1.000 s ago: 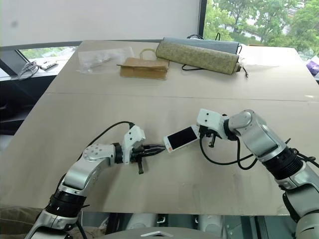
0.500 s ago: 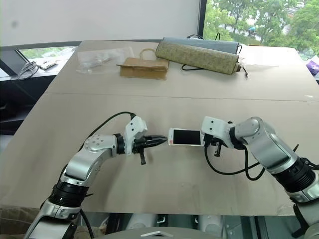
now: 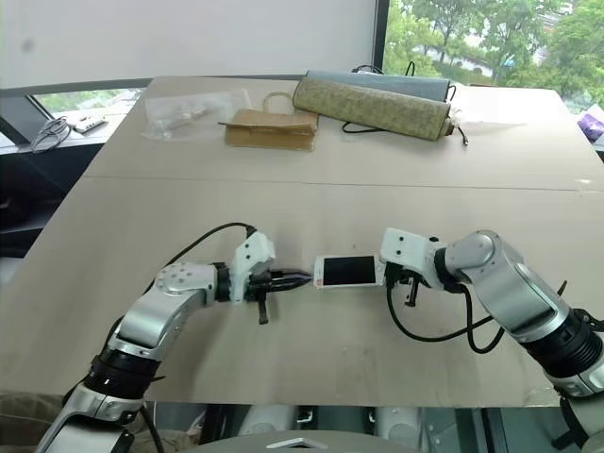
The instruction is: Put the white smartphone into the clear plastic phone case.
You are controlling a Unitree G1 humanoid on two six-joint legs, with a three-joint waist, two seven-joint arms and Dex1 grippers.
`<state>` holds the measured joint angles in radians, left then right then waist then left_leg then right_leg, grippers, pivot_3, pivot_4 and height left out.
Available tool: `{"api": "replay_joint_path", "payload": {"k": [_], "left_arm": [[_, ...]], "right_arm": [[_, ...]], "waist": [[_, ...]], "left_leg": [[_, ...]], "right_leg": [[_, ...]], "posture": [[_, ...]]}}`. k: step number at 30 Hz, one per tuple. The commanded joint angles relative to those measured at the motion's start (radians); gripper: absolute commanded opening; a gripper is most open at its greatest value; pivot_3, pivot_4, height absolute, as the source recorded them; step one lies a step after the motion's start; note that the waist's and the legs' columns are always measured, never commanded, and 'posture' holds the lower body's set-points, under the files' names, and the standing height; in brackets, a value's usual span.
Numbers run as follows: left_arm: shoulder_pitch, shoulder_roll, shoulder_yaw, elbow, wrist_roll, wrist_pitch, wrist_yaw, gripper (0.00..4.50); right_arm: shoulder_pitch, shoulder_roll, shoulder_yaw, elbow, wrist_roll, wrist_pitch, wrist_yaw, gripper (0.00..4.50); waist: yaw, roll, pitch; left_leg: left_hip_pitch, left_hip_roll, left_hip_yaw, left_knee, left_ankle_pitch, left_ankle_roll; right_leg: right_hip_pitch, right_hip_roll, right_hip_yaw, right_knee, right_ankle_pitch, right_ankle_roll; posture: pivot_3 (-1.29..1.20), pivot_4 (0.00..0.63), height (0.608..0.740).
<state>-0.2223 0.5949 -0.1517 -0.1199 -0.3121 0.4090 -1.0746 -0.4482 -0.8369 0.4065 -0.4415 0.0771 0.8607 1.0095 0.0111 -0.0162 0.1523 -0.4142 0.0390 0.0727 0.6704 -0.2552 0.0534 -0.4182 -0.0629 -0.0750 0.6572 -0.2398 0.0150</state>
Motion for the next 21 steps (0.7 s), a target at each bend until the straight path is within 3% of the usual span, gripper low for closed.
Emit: {"api": "replay_joint_path", "payload": {"k": [1,2,7,8,11,17,21], "left_arm": [[0.012,0.043,0.081,-0.038,-0.075,-0.005,-0.048,0.58],[0.012,0.053,0.090,-0.035,-0.083,-0.007,-0.055,0.81],[-0.011,0.076,0.125,-0.053,-0.165,0.037,-0.103,3.28],[-0.020,0.074,0.112,-0.058,-0.167,0.040,-0.112,3.57],[-0.062,0.050,0.060,-0.048,-0.160,0.048,-0.126,3.02],[-0.150,-0.043,-0.056,0.042,-0.069,-0.001,-0.097,0.05],[-0.194,-0.101,-0.099,0.116,-0.014,-0.046,-0.076,0.05]], "right_arm": [[0.015,-0.010,-0.093,-0.056,0.025,-0.026,-0.028,0.00],[0.022,-0.009,-0.107,-0.062,0.031,-0.028,-0.036,0.00],[0.080,0.006,-0.243,-0.120,0.094,-0.020,-0.077,0.00],[0.095,0.018,-0.285,-0.138,0.124,-0.015,-0.081,0.00],[0.145,0.037,-0.377,-0.178,0.190,-0.026,-0.085,0.00],[0.211,0.051,-0.451,-0.229,0.265,-0.026,-0.118,0.00],[0.233,0.056,-0.441,-0.250,0.278,-0.030,-0.153,0.00]], "waist": [[0.001,0.000,0.000],[0.001,0.000,0.000],[0.004,0.000,0.000],[0.004,0.000,0.000],[0.005,-0.001,0.001],[0.003,-0.001,0.001],[0.003,-0.001,0.001]], "left_leg": [[0.000,0.000,0.000,0.000,0.000,0.000],[0.000,0.000,0.000,0.000,0.000,0.000],[0.000,-0.001,0.000,0.000,0.000,0.000],[-0.001,-0.001,0.000,0.000,0.000,0.000],[-0.001,-0.001,0.000,0.000,0.000,0.000],[0.000,-0.002,0.001,0.001,0.000,0.000],[0.001,-0.001,0.000,0.001,0.000,0.000]], "right_leg": [[0.000,0.000,0.000,0.000,0.000,0.000],[0.000,0.000,0.000,0.000,0.000,0.000],[0.000,-0.001,0.000,-0.001,0.000,0.000],[0.000,-0.001,0.000,-0.001,0.000,0.000],[0.001,-0.001,0.000,-0.001,0.000,0.000],[0.002,0.004,0.002,-0.001,0.000,0.001],[0.002,0.007,0.003,0.001,0.000,0.001]], "posture": [[0.00,0.150,0.740],[0.00,0.150,0.740],[0.00,0.150,0.740],[0.00,0.150,0.740],[0.00,0.150,0.740],[0.00,0.150,0.740],[0.00,0.150,0.740]]}}
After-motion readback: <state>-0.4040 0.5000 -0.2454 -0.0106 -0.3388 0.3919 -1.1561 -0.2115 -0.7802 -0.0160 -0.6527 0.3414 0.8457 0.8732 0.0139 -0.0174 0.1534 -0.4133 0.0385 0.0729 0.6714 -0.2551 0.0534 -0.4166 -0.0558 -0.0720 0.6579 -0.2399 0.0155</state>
